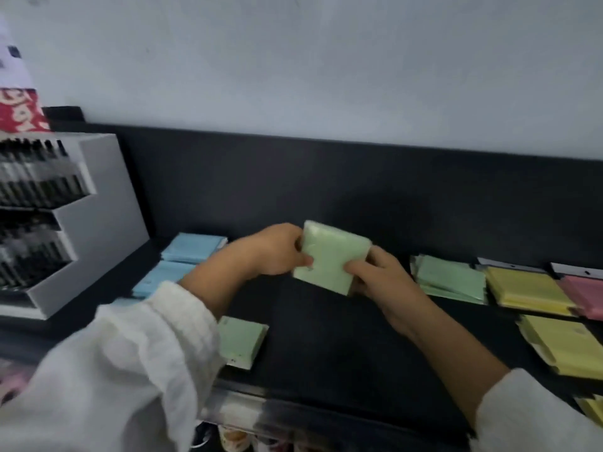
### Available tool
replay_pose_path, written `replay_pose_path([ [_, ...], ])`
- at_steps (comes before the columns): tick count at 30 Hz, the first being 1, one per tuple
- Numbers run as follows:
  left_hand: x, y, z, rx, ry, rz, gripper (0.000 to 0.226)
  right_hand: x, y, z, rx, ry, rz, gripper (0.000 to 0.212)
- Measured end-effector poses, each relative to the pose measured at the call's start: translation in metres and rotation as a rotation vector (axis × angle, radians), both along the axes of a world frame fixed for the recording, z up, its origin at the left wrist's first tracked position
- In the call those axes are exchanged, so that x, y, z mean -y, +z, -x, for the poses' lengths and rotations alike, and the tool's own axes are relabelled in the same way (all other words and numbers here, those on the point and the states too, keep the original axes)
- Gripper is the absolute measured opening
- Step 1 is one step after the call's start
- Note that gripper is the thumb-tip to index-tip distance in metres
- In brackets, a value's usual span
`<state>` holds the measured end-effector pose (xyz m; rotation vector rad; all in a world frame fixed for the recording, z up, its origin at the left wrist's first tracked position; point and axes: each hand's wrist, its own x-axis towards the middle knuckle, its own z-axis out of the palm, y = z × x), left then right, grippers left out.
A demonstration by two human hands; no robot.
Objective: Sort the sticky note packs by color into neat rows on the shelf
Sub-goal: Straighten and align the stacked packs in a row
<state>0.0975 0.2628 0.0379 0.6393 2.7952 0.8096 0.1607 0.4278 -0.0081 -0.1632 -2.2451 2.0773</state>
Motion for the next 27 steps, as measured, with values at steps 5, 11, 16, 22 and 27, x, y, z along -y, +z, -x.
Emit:
replay_pose_path([
  [5,0.059,-0.030,0.021,0.458,0.180,-0.277,0.012,0.048,-0.018,0.029,0.189,0.058,0.111,0.015],
  [11,0.093,-0.072,0.040,0.538,0.326,-0.369,0.017,0.086,-0.043,0.061,0.387,0.001,0.065,0.020],
  [16,0.097,-0.092,0.046,0.417,0.324,-0.240,0.032,0.096,-0.060,0.074,0.442,-0.044,-0.060,0.028],
  [22,0.099,-0.096,0.053,0.437,0.254,-0.276,0.023,0.095,-0.059,0.076,0.393,-0.095,-0.353,0.023],
  [27,0.098,-0.092,0.051,0.425,0.276,-0.218,0.023,0.098,-0.056,0.071,0.410,-0.082,-0.329,0.026],
])
